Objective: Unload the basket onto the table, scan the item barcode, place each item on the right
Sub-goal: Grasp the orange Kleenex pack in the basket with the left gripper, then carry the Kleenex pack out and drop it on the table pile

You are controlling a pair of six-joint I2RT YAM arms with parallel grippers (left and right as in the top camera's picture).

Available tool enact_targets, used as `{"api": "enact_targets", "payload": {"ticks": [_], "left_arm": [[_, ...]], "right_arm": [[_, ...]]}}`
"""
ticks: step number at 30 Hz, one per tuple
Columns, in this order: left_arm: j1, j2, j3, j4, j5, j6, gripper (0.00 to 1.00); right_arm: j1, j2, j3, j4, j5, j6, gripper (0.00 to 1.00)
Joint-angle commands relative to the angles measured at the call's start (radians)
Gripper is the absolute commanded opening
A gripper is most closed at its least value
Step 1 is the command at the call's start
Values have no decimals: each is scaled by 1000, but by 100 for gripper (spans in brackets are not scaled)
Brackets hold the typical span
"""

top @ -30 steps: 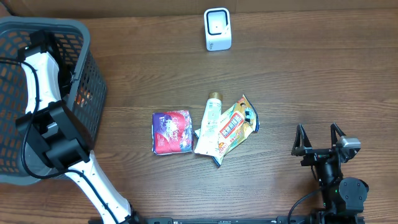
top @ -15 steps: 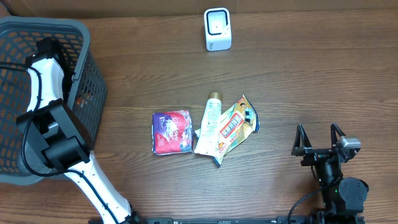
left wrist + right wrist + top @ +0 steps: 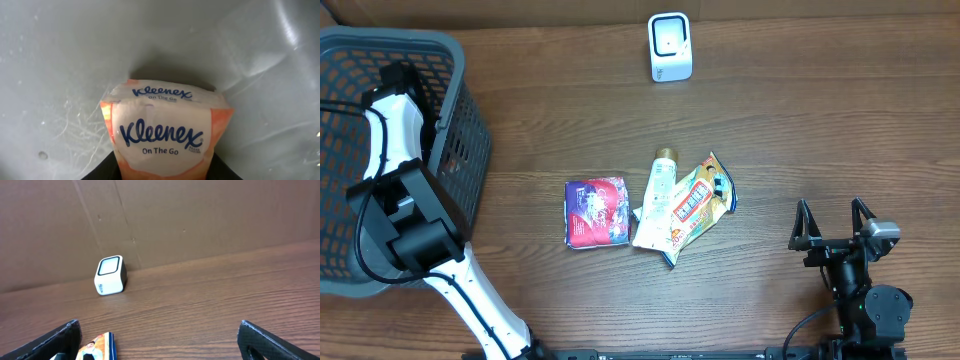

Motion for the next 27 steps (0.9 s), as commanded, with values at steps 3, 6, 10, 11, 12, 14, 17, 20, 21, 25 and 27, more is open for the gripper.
{"api": "enact_targets", "payload": {"ticks": [3,6,10,11,12,14,17,20,21,25,27], "left_arm": [[6,5,85,-105,-12,24,32],[6,-3,198,-190,-23,28,31],[6,-15,386,-319,-58,48,31],[6,-17,449,-360,-64,56,32],[6,-19,503,-396,-64,65,32],[6,-22,598,-463,-63,71,33],[-2,-25,758,-582,-37,90,31],[-17,-58,840,-601,90,195,28],[-27,-88,842,-601,134,202,28],[-83,-204,842,-601,183,193,31],[-127,-259,842,-601,234,193,31]], "right_arm": [[-2,-7,-10,4,10,-7,100],[-2,-7,-10,4,10,-7,100],[-2,-7,-10,4,10,-7,100],[-2,-7,-10,4,10,-7,100],[-2,-7,-10,4,10,-7,100],[-2,-7,-10,4,10,-7,100],[-2,-7,-10,4,10,-7,100],[-2,-7,-10,4,10,-7,100],[-2,-7,-10,4,10,-7,100],[-2,-7,-10,4,10,-7,100],[-2,-7,-10,4,10,-7,100]]}}
